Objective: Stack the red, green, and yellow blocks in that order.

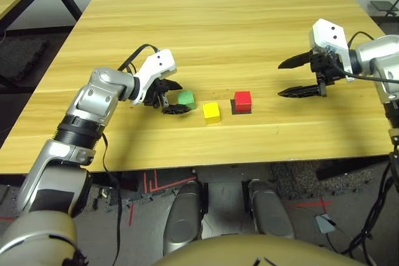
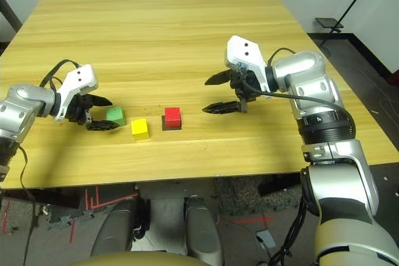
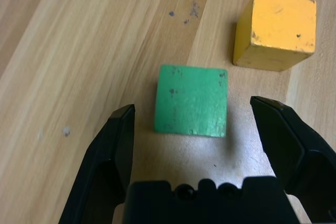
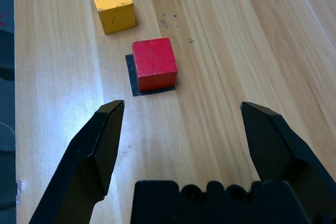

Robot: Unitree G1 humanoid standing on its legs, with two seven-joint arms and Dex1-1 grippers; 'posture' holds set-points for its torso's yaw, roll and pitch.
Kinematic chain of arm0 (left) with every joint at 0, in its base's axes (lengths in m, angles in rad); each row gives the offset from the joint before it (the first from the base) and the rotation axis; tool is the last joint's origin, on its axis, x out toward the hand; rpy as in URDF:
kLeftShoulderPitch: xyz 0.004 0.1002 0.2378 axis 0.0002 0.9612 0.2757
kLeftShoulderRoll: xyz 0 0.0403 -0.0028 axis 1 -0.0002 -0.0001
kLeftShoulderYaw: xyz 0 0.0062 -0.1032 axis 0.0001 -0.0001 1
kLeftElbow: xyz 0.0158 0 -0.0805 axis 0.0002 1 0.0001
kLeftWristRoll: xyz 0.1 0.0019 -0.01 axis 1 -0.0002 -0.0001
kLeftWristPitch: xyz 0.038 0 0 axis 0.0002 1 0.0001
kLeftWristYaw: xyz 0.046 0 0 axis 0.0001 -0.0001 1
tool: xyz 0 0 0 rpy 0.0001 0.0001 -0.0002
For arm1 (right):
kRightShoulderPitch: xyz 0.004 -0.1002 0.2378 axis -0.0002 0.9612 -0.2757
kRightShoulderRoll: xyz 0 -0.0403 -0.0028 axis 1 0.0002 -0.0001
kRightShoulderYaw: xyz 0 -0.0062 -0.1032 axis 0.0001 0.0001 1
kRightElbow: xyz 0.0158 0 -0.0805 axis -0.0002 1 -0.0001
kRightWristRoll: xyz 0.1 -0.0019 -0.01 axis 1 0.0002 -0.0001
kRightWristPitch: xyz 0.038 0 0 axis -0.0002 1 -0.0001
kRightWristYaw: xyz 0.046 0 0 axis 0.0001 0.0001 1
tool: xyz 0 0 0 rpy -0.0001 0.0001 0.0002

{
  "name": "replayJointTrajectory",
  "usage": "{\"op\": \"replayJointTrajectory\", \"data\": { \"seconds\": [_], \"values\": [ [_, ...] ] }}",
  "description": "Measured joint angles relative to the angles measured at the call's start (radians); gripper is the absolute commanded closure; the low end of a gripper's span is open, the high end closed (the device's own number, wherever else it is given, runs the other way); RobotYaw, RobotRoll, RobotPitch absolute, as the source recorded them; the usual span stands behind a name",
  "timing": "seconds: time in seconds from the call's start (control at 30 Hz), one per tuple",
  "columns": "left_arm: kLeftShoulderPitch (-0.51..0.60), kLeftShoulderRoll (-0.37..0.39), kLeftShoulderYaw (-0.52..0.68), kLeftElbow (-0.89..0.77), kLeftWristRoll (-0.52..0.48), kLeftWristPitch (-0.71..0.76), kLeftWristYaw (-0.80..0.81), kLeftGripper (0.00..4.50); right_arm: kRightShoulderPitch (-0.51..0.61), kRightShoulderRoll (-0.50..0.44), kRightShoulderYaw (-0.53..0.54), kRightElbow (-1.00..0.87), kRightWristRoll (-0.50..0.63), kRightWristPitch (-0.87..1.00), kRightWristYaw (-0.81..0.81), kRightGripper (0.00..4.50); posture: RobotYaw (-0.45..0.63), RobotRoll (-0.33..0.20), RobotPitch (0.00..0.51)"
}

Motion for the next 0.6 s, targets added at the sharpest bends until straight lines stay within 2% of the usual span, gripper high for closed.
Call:
{"op": "replayJointTrajectory", "data": {
  "seconds": [0.07, 0.2, 0.27, 0.5, 0.6],
  "values": [
    [0.000, -0.009, 0.000, 0.000, 0.001, 0.005, 0.001, 0.62, 0.000, 0.000, 0.000, -0.001, 0.009, 0.001, -0.009, 0.00, 0.20, -0.110, 0.078],
    [0.003, -0.026, 0.001, -0.006, 0.009, 0.006, 0.018, 2.00, 0.000, 0.000, 0.000, -0.001, 0.022, 0.002, -0.024, 0.00, 0.20, -0.108, 0.080],
    [0.003, -0.039, 0.005, -0.011, 0.012, 0.014, 0.027, 2.50, 0.000, 0.000, 0.000, -0.001, 0.023, 0.003, -0.031, 0.00, 0.21, -0.107, 0.081],
    [-0.011, -0.052, 0.007, -0.014, 0.019, 0.046, 0.042, 2.50, 0.000, 0.008, 0.000, 0.000, 0.025, 0.016, -0.059, 0.00, 0.20, -0.104, 0.080],
    [-0.093, -0.056, 0.006, -0.016, 0.020, 0.082, 0.041, 2.50, 0.000, 0.007, 0.000, -0.002, 0.025, 0.019, -0.061, 0.00, 0.20, -0.097, 0.078]
  ]
}}
